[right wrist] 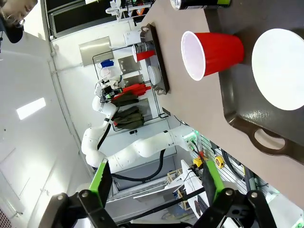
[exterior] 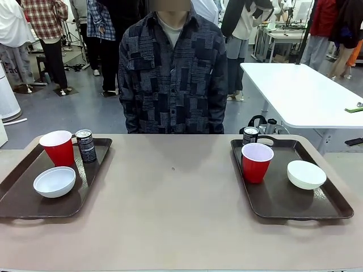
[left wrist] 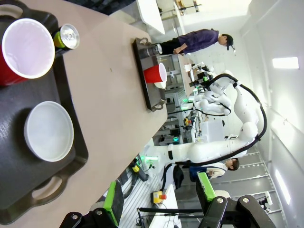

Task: Prepare tableware on both trays.
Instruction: Pick up a Picnic Bowl from the table and place it on a Handle tray.

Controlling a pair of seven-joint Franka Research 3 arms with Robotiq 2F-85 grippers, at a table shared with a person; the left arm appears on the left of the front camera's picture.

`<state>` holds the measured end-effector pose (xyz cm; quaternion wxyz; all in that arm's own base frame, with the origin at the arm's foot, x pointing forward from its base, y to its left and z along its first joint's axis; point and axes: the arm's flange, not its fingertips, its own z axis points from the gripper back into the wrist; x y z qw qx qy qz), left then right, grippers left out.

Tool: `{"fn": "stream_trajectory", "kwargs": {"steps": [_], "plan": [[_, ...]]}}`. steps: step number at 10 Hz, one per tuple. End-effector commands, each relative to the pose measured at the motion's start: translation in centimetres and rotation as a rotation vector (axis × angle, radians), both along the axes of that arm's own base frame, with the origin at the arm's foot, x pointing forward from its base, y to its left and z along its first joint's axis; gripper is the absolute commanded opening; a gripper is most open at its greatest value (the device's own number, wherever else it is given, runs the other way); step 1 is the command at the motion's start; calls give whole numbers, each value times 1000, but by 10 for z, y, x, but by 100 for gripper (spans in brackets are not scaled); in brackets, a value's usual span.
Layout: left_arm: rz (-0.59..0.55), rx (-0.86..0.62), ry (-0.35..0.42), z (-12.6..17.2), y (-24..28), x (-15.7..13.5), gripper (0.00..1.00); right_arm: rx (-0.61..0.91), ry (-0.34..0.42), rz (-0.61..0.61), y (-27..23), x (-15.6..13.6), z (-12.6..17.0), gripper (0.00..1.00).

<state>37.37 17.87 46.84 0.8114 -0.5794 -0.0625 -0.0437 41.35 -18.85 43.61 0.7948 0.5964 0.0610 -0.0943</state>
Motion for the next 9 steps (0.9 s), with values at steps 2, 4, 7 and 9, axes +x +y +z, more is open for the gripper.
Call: {"fn": "stream_trajectory", "kwargs": {"steps": [2, 4, 7, 9], "plan": [[12, -14, 5, 4, 0, 0, 82, -1, -13, 18, -2, -3, -2, 100], [12, -14, 5, 4, 0, 0, 82, -1, -13, 18, -2, -3, -2, 100], [12, -14, 5, 4, 0, 0, 82, -1, -13, 18, -2, -3, -2, 100], [12, -14, 5, 4, 0, 0, 82, -1, -13, 18, -2, -3, -2, 100]]}}
